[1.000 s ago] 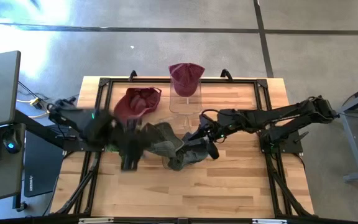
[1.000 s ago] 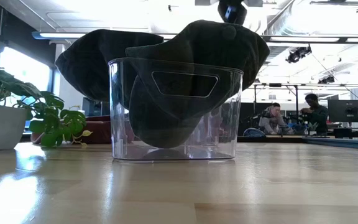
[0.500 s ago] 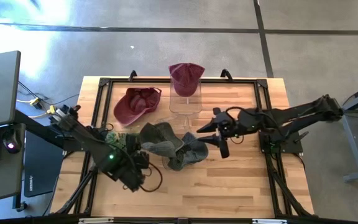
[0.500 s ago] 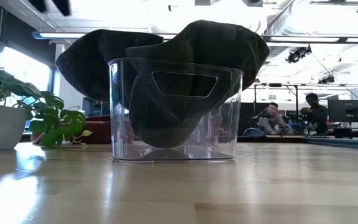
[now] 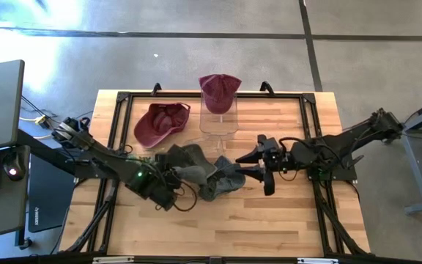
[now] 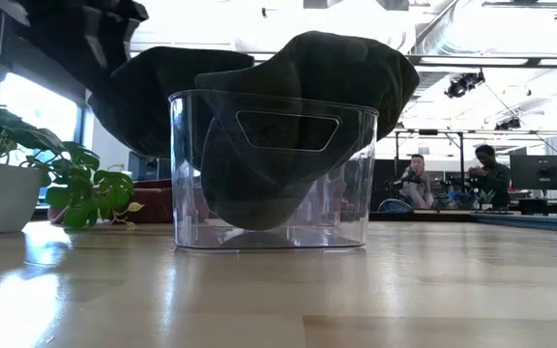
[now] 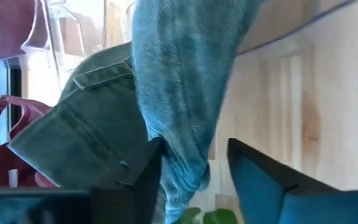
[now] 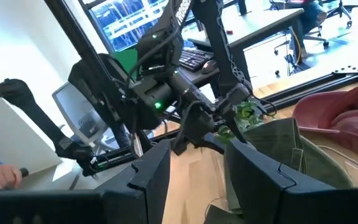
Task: Pick & Place hat
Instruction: Put the black cap into the bottom transparent bin
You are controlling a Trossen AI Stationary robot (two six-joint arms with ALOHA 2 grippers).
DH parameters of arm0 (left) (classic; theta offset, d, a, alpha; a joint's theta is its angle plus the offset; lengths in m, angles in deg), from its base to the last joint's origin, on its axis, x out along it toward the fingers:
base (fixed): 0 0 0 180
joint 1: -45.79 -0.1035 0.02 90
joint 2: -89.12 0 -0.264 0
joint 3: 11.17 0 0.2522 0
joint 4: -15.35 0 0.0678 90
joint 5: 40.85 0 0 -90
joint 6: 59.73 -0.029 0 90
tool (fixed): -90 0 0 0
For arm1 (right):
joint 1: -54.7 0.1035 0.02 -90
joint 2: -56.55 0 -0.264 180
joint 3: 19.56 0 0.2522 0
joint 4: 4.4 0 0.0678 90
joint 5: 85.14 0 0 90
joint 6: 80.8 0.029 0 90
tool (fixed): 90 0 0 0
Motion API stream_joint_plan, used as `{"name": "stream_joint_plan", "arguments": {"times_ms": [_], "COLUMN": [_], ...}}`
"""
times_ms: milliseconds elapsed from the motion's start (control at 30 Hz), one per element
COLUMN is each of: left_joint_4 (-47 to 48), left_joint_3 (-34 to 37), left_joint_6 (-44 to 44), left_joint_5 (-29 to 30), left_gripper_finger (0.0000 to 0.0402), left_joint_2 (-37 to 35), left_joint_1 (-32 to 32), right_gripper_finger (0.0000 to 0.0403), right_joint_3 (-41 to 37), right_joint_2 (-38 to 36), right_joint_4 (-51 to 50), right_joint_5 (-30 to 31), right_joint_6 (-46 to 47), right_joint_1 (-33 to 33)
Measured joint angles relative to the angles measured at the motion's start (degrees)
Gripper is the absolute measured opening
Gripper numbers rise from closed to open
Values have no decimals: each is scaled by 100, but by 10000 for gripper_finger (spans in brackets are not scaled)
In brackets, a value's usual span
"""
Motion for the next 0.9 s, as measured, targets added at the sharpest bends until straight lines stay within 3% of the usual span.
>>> {"name": "stream_joint_plan", "arguments": {"times_ms": [233, 433, 633, 900], "left_joint_4": [-317, -296, -184, -183], "left_joint_3": [-81, -1135, -2497, -2700], "left_joint_6": [-548, -887, -691, -335], "left_joint_5": [-636, -1835, -3399, -5069], "left_gripper_finger": [19, 21, 9, 8], "left_joint_2": [-55, -226, -238, 239], "left_joint_1": [-400, -999, -2234, -4055], "right_gripper_finger": [153, 153, 153, 153], "right_joint_3": [0, 0, 0, 3], "right_joint_2": [0, 0, -142, -623], "right_joint_4": [13, -11, -248, -655], "right_joint_5": [60, 56, -213, -211], "right_joint_6": [-6, -114, -203, -253], "right_joint_1": [163, 158, 170, 432]}}
